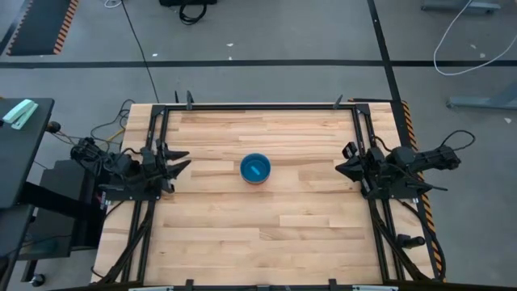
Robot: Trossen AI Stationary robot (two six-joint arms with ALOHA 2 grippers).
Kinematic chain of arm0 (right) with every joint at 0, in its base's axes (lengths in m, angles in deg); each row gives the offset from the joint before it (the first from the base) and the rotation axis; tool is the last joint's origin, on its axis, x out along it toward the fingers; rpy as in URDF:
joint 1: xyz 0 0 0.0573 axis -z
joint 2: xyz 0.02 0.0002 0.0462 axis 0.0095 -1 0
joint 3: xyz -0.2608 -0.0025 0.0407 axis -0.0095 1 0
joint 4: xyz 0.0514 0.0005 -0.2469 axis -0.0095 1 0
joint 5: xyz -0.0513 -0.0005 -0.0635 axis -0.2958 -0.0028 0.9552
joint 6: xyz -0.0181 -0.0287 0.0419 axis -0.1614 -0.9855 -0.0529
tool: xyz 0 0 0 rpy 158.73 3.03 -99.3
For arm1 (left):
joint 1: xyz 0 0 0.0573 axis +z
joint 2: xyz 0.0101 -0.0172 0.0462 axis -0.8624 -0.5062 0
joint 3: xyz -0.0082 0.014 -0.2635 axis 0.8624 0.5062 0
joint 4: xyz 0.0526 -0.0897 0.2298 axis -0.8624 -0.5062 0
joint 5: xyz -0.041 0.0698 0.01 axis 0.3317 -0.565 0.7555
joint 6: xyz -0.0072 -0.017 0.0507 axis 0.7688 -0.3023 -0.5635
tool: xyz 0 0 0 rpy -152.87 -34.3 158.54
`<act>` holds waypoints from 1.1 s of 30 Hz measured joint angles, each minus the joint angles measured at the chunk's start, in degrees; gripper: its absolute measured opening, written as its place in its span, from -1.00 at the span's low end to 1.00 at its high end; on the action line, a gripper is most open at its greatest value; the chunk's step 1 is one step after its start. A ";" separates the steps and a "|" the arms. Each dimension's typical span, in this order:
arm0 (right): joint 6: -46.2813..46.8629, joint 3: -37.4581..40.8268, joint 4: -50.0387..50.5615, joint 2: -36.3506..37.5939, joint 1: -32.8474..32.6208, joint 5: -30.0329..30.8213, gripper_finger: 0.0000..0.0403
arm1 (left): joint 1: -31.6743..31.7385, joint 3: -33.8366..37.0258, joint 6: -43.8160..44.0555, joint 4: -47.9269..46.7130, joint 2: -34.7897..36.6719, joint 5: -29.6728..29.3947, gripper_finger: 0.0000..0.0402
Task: Nest bowls inside each other
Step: Return to Home Position
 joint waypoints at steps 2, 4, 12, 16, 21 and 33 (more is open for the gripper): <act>0.27 0.69 -0.25 0.00 0.00 0.00 -0.92 | 0.00 0.00 0.03 -0.16 0.00 0.01 -0.24; 0.29 0.92 -0.35 0.00 0.00 0.00 -0.92 | 0.00 0.00 0.06 -0.15 0.00 0.01 -0.24; 0.28 0.96 -0.30 0.00 0.00 0.00 -0.92 | 0.00 0.00 3.44 -3.79 -0.02 0.27 -0.28; 0.27 0.96 0.25 0.00 0.00 0.00 -0.92 | -0.02 0.00 3.74 -3.93 -0.02 0.28 -0.26; 0.23 0.96 1.09 0.00 0.00 0.00 -0.92 | -0.02 0.00 5.31 -5.63 -0.02 0.27 -0.24; 0.69 0.98 2.82 0.00 -0.02 0.00 -0.92 | -0.04 0.50 7.09 -6.48 -0.09 0.74 -0.30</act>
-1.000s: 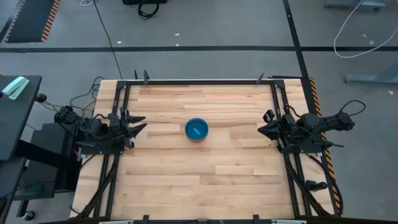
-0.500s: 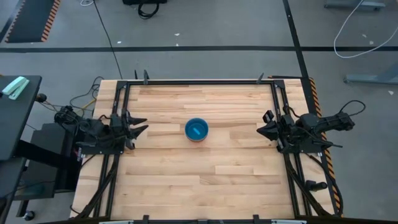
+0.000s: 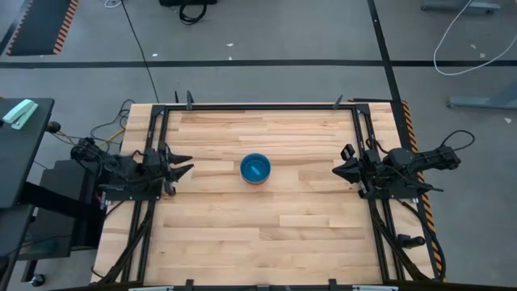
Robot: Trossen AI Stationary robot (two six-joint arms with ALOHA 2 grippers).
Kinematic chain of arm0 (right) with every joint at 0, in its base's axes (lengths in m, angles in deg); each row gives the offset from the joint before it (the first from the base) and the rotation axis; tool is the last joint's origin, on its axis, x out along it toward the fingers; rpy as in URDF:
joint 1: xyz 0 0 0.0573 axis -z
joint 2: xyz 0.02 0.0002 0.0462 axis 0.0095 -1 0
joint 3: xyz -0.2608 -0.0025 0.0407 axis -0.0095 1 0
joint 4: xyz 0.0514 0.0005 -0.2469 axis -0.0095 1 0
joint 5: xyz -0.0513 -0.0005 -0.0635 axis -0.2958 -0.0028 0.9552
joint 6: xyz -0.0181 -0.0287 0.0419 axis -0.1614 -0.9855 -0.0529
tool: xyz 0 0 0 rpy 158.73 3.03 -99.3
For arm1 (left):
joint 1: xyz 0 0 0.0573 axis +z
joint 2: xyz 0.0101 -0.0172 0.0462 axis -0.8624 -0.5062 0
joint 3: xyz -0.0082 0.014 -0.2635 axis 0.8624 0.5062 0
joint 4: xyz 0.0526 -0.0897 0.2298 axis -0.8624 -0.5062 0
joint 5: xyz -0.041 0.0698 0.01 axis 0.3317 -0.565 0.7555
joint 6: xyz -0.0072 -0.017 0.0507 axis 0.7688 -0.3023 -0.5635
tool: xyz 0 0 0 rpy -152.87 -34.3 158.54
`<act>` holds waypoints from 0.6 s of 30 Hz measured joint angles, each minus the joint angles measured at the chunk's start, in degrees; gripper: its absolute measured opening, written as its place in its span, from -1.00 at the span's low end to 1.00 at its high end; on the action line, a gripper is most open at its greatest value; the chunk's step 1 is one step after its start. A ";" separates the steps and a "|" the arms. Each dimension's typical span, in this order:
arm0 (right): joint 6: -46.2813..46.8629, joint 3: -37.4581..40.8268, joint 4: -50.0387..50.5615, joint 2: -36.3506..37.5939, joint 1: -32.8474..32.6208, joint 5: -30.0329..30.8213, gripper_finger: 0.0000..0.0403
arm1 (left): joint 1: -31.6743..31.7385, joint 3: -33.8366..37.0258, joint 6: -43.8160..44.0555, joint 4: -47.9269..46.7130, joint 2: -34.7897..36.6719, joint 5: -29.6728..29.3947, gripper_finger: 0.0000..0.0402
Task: Nest bowls inside each other
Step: Return to Home Position
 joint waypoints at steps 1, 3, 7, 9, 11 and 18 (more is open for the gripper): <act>0.00 0.00 0.20 0.00 0.00 0.00 -0.92 | 0.00 0.54 -0.18 0.30 0.01 0.68 -0.29; 0.00 0.00 0.44 0.00 0.00 -0.02 -0.92 | 0.00 1.69 -1.49 0.78 0.02 3.57 -0.28; -0.22 0.00 0.45 0.00 0.00 -0.01 -0.92 | 0.02 4.24 -4.28 5.18 0.02 8.55 -0.25; -0.18 0.00 0.46 0.00 0.00 0.00 -0.92 | 0.04 4.56 -5.41 5.96 0.02 11.00 -0.24; -0.17 0.00 0.66 0.00 0.00 -0.02 -0.92 | 0.04 4.95 -5.67 6.78 0.02 13.01 -0.24; -0.58 0.00 2.64 0.00 0.00 -0.02 -0.92 | 0.04 5.10 -7.09 6.76 0.04 16.65 -0.28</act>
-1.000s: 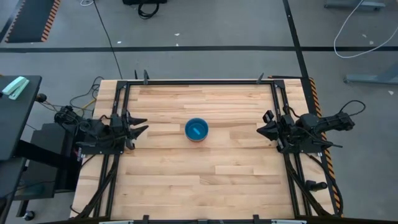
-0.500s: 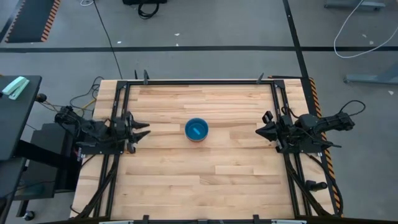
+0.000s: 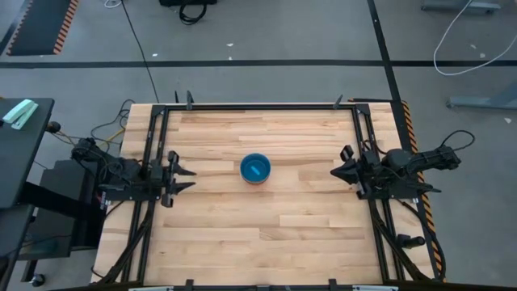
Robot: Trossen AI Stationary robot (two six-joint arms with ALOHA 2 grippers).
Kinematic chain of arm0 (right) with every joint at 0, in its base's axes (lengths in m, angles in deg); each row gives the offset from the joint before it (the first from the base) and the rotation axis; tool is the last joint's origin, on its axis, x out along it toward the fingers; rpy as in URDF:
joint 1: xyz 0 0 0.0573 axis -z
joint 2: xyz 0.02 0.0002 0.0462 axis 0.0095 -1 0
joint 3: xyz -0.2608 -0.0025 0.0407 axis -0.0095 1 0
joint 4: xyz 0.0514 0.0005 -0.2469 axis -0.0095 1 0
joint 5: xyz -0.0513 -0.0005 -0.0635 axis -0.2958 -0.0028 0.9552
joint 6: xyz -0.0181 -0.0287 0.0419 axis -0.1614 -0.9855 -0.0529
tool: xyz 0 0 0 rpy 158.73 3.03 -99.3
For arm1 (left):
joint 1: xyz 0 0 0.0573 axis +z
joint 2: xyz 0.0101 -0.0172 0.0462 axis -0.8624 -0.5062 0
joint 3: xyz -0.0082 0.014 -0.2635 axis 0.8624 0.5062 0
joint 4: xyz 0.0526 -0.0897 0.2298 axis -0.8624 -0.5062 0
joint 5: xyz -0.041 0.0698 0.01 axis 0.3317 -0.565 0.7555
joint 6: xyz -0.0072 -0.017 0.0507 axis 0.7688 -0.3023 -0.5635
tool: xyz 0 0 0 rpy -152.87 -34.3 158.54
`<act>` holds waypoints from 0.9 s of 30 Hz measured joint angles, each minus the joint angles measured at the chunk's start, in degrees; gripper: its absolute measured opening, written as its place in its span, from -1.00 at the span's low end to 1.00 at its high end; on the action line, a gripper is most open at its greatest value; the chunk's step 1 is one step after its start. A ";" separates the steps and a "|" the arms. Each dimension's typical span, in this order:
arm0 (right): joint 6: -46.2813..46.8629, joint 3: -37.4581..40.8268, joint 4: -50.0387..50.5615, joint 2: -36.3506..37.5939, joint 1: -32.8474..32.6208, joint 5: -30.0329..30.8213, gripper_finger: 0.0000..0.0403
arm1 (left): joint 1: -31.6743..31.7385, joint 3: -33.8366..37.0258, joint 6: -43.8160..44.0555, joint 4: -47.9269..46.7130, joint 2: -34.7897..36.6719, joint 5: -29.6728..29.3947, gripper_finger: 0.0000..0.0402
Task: Nest bowls inside each other
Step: Return to Home Position
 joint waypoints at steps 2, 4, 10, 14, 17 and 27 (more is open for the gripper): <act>-0.16 0.00 1.87 0.00 0.00 0.00 -0.92 | 0.00 0.00 -0.32 -0.53 0.00 1.71 -0.28; -0.88 0.00 3.79 0.00 0.00 0.01 -0.92 | -0.01 0.00 -0.28 -1.59 0.00 2.20 -0.27; -3.60 0.00 6.34 -0.02 0.02 0.37 -0.92 | 0.00 0.68 0.80 -4.12 -0.02 2.22 -0.24; -4.20 0.00 7.75 -0.02 0.78 1.86 -0.92 | 0.00 0.81 1.01 -4.02 -0.26 1.95 -0.27; -4.20 0.00 8.20 -0.02 2.14 2.00 -0.92 | 0.49 0.83 0.17 -4.08 -0.24 1.70 -0.29; -7.21 0.00 10.32 -0.02 7.81 1.99 -0.92 | 5.31 0.90 -0.28 -4.33 -0.46 1.48 -0.26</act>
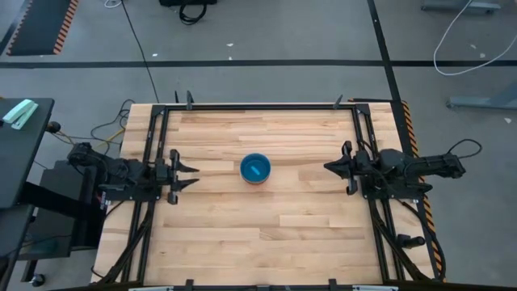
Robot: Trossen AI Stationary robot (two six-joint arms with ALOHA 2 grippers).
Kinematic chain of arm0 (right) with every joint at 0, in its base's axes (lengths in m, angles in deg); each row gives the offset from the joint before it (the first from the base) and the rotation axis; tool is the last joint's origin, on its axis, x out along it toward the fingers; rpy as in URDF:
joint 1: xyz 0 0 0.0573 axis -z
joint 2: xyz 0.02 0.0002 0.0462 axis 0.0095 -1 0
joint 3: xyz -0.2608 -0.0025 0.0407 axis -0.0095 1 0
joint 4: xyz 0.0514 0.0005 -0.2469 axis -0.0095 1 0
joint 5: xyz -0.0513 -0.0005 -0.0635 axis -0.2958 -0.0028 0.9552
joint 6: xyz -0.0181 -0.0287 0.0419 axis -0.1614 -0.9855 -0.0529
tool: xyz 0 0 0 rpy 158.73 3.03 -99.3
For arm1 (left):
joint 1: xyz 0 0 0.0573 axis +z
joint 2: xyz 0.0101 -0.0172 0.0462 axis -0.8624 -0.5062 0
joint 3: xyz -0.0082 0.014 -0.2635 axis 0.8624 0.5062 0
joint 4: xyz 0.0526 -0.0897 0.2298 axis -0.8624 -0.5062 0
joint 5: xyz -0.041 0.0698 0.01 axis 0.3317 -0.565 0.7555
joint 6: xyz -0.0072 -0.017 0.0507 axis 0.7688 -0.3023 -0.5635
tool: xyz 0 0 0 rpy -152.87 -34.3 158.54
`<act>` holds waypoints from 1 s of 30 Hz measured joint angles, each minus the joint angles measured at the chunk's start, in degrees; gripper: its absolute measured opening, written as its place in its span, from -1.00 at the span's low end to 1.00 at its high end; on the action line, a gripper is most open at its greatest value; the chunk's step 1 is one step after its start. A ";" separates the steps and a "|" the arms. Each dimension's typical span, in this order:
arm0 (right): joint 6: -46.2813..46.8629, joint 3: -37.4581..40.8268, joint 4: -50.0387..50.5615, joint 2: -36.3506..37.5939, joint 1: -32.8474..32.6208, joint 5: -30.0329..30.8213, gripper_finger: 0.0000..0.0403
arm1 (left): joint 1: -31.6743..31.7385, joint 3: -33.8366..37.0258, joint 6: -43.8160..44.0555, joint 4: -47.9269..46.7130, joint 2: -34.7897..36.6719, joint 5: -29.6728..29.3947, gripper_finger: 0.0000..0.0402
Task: Nest bowls inside each other
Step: Return to Home Position
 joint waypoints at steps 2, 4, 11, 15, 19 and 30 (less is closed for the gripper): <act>-0.15 0.00 0.47 0.00 1.13 -0.17 -0.92 | 1.04 0.02 -0.02 -0.08 0.00 0.00 -0.25; -0.17 0.00 1.80 0.00 2.14 -0.22 -0.92 | 1.95 0.02 -0.21 -0.15 0.00 0.00 -0.24; 0.28 0.00 3.02 -0.75 4.39 -1.51 -0.92 | 4.27 0.09 -1.32 -0.20 0.00 -0.02 -0.27; -0.26 0.00 3.01 -1.07 4.61 -1.51 -0.92 | 5.25 0.11 -1.68 -0.19 0.00 -0.02 -0.28; -0.05 0.00 3.01 -1.07 4.61 -1.49 -0.92 | 5.92 0.13 -2.89 -0.19 0.00 -0.25 -0.25; 4.65 0.00 -9.16 -1.07 4.65 -2.47 -0.92 | 5.96 0.17 -1.78 0.31 0.00 -0.61 -0.29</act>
